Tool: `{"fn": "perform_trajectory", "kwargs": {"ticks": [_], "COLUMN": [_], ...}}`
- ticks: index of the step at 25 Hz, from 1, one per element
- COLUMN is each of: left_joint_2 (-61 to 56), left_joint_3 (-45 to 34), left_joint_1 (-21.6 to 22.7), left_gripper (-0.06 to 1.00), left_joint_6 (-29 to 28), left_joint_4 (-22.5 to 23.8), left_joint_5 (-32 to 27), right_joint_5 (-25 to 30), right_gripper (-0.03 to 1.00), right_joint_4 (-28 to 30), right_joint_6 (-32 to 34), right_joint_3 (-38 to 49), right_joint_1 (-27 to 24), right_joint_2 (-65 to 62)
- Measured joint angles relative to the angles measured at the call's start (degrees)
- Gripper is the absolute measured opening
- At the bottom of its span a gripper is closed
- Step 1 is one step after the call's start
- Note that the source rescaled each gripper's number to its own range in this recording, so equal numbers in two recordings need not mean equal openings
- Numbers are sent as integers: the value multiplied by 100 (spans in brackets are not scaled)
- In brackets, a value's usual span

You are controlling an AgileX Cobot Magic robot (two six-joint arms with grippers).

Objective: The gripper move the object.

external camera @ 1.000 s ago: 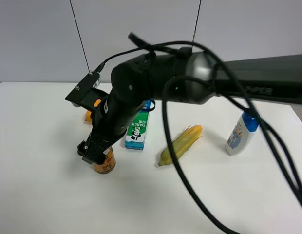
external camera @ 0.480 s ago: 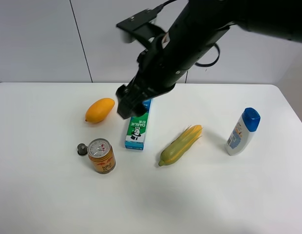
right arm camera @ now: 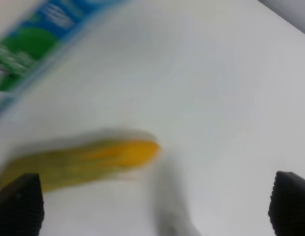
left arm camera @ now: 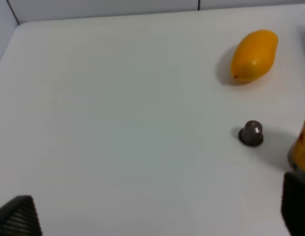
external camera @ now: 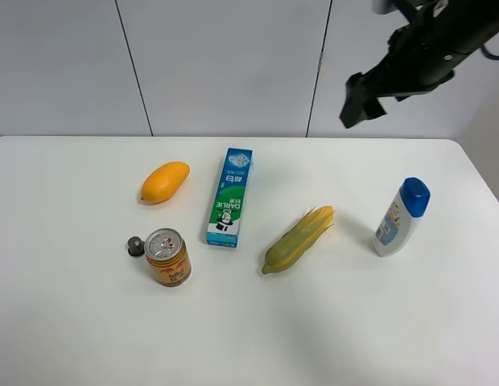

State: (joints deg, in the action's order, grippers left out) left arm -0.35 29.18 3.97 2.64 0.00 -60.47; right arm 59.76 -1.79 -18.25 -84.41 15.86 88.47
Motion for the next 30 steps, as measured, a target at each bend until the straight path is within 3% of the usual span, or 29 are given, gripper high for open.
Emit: {"fn": "perform_trajectory", "kwargs": {"ticks": [7,13,22,30], "left_joint_2": [0,0,0,0], "left_joint_3": [0,0,0,0], "left_joint_1": [0,0,0,0], "left_gripper": [100,100,100,100], "left_joint_6": [0,0,0,0], "left_joint_4": [0,0,0,0], "left_joint_5": [0,0,0,0], "right_joint_5": [149,164,900,974], "right_gripper": [100,100,100,100], "right_joint_4": [128,128,504,718], "right_joint_6": [0,0,98,307], "right_joint_3": [0,0,0,0], "right_joint_1": [-1141,-1676,-1802,-1834], "right_joint_2": [-120,-120,-400,-1236]}}
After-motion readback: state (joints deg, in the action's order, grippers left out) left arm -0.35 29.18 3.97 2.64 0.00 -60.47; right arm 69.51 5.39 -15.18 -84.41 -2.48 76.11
